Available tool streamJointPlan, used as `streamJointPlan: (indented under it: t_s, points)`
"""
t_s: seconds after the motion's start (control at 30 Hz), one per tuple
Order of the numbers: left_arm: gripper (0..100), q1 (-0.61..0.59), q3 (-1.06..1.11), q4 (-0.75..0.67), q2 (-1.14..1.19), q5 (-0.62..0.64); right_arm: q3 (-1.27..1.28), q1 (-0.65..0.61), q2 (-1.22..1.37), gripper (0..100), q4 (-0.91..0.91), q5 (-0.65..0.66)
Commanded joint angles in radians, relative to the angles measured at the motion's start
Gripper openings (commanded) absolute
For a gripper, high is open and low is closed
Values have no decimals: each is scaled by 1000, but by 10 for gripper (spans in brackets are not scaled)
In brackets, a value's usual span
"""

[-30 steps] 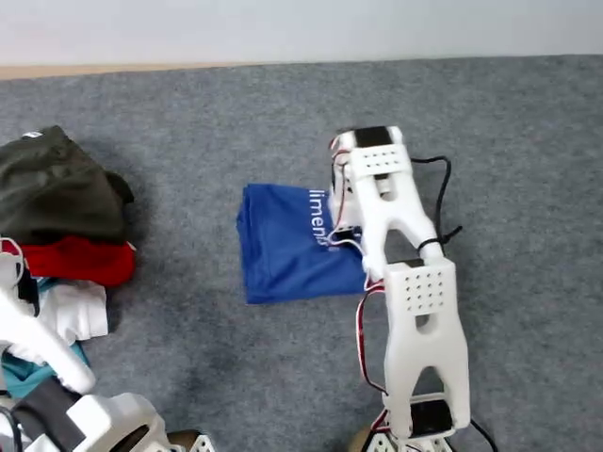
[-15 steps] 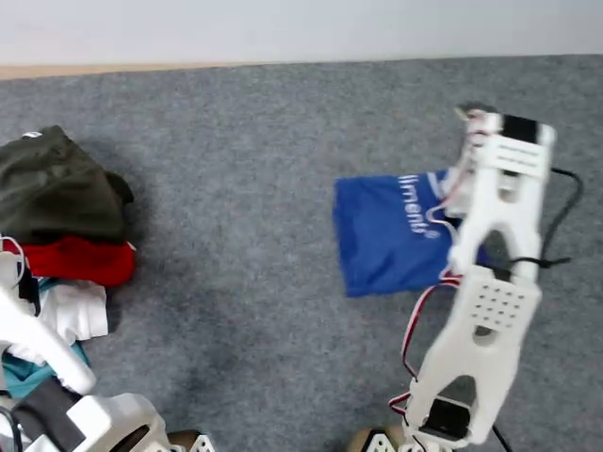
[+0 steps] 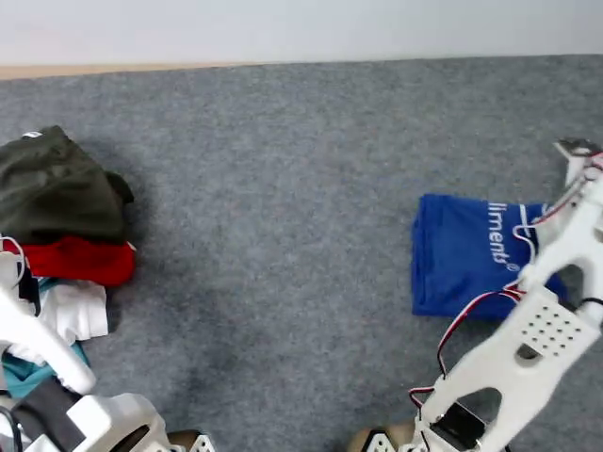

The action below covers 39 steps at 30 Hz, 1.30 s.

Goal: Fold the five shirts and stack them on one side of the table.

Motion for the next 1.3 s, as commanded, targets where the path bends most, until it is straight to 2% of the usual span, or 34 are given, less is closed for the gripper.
streamJointPlan:
  t_s: [0.0, 0.27, 0.67, 0.83, 1.27]
  points:
    - [7, -2, -8, 28, -46, -5, -32, 70, 4, 9, 21, 66]
    - [7, -2, -8, 28, -46, -6, -34, 168, 19, 9, -110, 169]
    - [7, -3, -8, 28, -46, -8, -101, 171, 22, 8, -371, 261]
    - [7, -3, -7, 28, -46, -8, -110, 114, 22, 8, -492, 304]
    - [7, -35, -5, 29, -46, -8, -106, -127, 27, 9, -650, 311]
